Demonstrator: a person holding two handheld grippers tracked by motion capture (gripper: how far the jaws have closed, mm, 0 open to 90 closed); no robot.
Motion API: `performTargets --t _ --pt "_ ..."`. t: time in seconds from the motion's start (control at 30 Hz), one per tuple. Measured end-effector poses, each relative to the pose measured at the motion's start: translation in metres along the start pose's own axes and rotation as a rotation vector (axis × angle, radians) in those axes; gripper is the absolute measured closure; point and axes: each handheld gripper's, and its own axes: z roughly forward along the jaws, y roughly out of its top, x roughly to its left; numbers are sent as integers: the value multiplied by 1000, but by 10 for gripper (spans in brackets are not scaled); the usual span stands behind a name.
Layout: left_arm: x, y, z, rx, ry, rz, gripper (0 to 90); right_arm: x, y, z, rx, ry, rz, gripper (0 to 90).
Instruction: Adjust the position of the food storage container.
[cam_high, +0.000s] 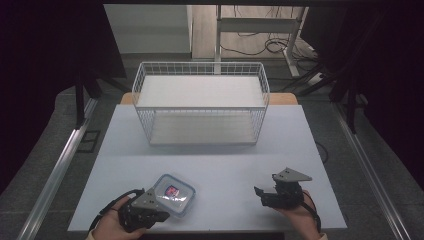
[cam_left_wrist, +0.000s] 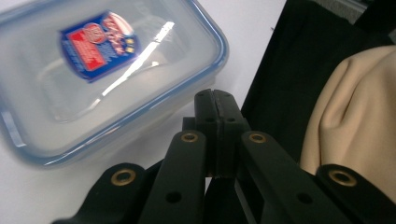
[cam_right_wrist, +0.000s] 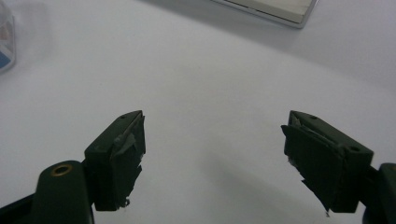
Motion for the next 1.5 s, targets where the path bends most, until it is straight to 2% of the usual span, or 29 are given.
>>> performTargets --t 0.2,0.27,0.37,0.4,0.53,0.73,1.03,1.1,1.2,1.3,1.33,1.37,1.43,1.47,1.5 --pt "-3 4 11 10 7 3 900 0 -1 1 5 -2 0 210" --pt "-3 5 15 0 -10 -6 900 0 -1 1 8 -2 -3 210" --pt "-4 8 19 -6 4 -3 900 0 -1 2 11 -3 -2 210" --pt "-3 10 21 -16 15 -15 900 0 -1 2 12 -5 -3 210" --pt "-1 18 28 -35 16 -42 900 0 -2 4 17 -5 -4 210" --pt "-2 33 42 -39 52 -59 899 0 -2 4 19 -8 -6 209" --pt "0 50 58 -35 72 -100 899 -1 -3 5 20 -17 -12 209" --pt "-1 51 58 -35 72 -97 898 -1 -3 5 20 -18 -13 209" --pt "-4 51 52 -56 68 -89 898 -1 -3 5 21 -19 -15 210" --pt "-7 44 26 -113 95 -90 896 -1 -4 5 21 -21 -14 209" --pt "-7 44 26 -113 95 -90 896 -1 -4 5 21 -21 -14 209" --pt "-3 37 9 -149 124 -113 896 0 -4 4 18 -25 -20 210" --pt "6 29 -5 -177 160 -152 896 0 -3 4 19 -27 -23 210" --pt "6 29 -5 -177 160 -152 896 0 -3 4 19 -27 -23 210" --pt "14 22 -12 -193 181 -194 896 0 -3 4 20 -29 -24 209"
